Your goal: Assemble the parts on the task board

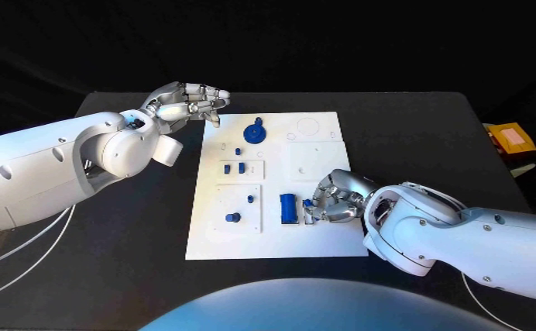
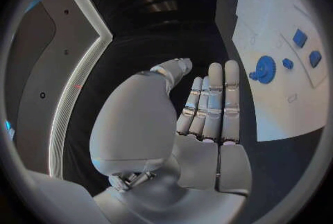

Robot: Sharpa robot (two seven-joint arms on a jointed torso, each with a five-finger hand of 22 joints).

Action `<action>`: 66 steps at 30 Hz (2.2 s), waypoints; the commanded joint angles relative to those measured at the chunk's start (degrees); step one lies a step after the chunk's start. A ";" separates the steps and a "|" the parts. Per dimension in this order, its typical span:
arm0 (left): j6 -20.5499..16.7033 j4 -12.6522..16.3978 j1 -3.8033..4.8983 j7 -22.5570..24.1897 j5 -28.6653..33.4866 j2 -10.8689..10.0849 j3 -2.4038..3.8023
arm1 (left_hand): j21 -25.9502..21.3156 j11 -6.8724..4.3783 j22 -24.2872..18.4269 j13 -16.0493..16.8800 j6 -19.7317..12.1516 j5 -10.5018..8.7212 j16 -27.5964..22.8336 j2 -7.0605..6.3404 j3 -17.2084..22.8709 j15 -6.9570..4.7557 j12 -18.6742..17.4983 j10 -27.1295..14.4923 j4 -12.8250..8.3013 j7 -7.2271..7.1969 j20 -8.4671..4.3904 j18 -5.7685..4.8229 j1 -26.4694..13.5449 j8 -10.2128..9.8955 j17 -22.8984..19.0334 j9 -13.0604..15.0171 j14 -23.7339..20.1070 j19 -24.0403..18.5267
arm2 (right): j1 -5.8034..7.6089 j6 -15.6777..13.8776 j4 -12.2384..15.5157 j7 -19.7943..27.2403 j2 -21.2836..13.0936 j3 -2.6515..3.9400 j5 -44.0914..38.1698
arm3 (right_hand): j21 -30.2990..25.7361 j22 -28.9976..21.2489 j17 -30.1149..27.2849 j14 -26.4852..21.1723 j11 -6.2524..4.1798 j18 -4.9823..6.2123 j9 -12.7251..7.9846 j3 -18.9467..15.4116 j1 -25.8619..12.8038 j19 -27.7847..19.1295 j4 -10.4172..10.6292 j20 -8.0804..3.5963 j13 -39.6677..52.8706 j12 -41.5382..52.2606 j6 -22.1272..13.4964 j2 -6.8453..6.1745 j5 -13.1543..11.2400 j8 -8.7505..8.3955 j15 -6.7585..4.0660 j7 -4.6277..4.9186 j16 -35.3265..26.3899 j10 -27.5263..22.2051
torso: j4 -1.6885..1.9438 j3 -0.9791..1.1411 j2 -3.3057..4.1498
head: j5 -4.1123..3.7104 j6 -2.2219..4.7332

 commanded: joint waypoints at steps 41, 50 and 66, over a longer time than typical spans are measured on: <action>1.66 0.17 0.04 -0.50 0.08 -0.19 0.04 | 0.05 -0.04 0.16 -0.13 -0.23 0.30 0.00 0.75 0.10 -0.01 0.50 -0.45 -0.25 1.22 0.13 0.80 0.02 0.12 -0.14 -0.11 -0.17 0.19 | -0.18 2.42 0.49 0.38 0.51 -0.02 -1.13 | 0.83 14.94 7.02 4.34 -0.06 -1.18 -0.40 -6.09 -8.12 5.84 6.37 -0.36 1.56 1.41 1.88 -0.59 -10.92 -0.02 -0.35 -0.62 0.64 1.13 | -0.04 0.06 0.02 | 0.16 0.01; 1.64 0.14 0.04 -0.57 0.07 -0.20 0.04 | 0.08 -0.04 0.18 -0.15 -0.24 0.32 0.00 0.80 0.14 -0.01 0.52 -0.47 -0.23 1.22 0.13 0.80 -0.01 0.11 -0.16 -0.12 -0.18 0.24 | -0.17 2.75 0.48 0.96 -0.11 -0.02 -1.55 | 0.78 14.93 7.07 4.34 -0.16 -1.17 -0.35 -9.30 -8.06 5.82 6.70 -0.50 1.68 1.27 1.87 -1.08 -3.53 0.05 -0.45 -0.72 0.64 1.15 | 0.01 0.02 -0.03 | 0.07 0.01; 1.70 0.04 0.04 -0.64 0.07 -0.20 0.04 | 0.12 -0.04 0.20 -0.16 -0.26 0.34 0.00 0.87 0.20 -0.02 0.54 -0.49 -0.23 1.23 0.12 0.80 0.00 0.11 -0.17 -0.12 -0.19 0.28 | -0.14 5.67 -0.25 3.36 -0.41 -0.02 -3.17 | 0.55 14.86 7.02 4.31 -0.04 -1.11 -0.91 -10.55 2.23 5.72 1.29 -0.40 1.67 0.62 1.75 -1.31 -16.08 -0.51 -0.36 -0.53 0.52 0.91 | 0.02 0.02 0.01 | 0.12 0.01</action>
